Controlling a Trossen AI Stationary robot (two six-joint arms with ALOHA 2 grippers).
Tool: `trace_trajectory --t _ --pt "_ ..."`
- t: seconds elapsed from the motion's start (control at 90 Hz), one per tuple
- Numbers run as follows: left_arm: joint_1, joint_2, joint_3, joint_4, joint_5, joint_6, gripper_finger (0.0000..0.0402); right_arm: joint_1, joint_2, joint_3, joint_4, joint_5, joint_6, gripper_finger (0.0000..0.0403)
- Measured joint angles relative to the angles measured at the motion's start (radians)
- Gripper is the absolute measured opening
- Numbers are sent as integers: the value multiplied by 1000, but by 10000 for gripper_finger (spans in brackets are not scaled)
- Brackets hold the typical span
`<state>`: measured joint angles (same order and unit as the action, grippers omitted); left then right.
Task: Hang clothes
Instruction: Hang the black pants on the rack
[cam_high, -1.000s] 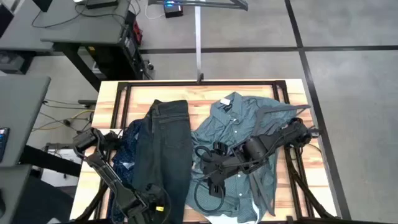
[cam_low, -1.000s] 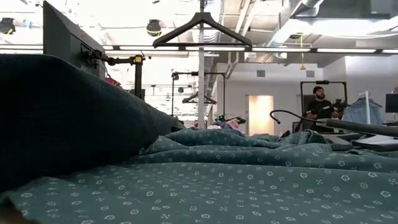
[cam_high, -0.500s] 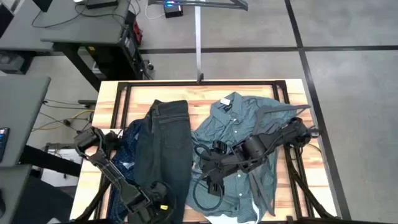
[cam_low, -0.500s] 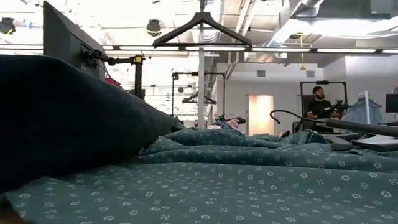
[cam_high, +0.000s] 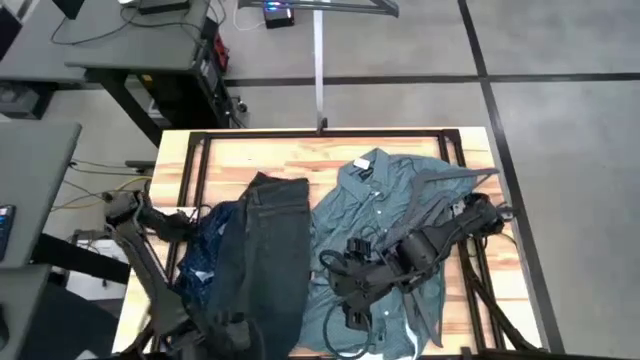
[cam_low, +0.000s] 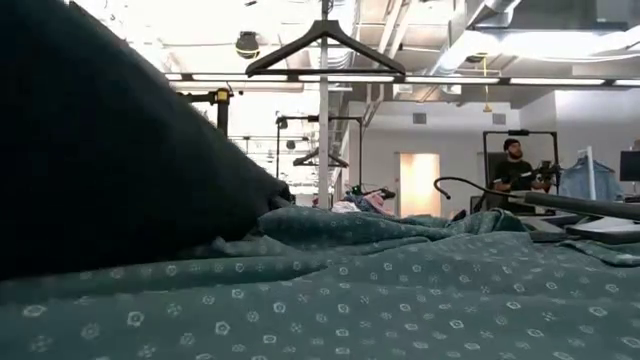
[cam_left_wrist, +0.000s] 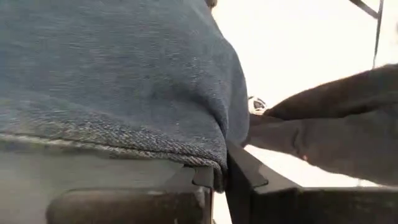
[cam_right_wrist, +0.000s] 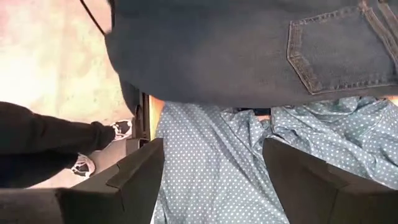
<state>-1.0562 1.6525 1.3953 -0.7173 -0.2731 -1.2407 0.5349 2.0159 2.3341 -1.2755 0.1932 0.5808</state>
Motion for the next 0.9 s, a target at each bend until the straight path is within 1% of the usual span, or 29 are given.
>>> trace_trajectory --t 0.1,0.2,0.278,0.378,0.433,0.489,0.578,0.689,0.756,0.811,0.9 --pt "-24 -72 2 -29 -32 12 1 10 0 0 0 15 20 260" --pt "-27 -124 2 -6 -57 106 1 19 0 0 3 42 21 260" --pt "-17 -152 2 100 -58 210 0 18 0 0 3 47 22 260" --pt "-3 -186 3 304 -61 319 0 12 0 0 3 48 22 260" --pt "-6 -198 5 397 -54 361 0 12 0 0 3 48 23 260" --pt "-24 -207 5 438 -46 378 0 9 0 0 2 49 24 260" --pt "-77 -228 4 405 -61 354 0 2 0 0 -4 49 24 260" --pt "-128 -258 4 245 -99 242 0 -4 0 0 -3 49 24 260" --pt "-141 -269 3 177 -136 214 0 -9 1 0 7 49 24 260" --pt "-144 -279 3 173 -160 224 0 -14 1 0 19 49 24 260" --pt "-143 -298 3 226 -196 283 0 -9 1 0 51 52 31 260"
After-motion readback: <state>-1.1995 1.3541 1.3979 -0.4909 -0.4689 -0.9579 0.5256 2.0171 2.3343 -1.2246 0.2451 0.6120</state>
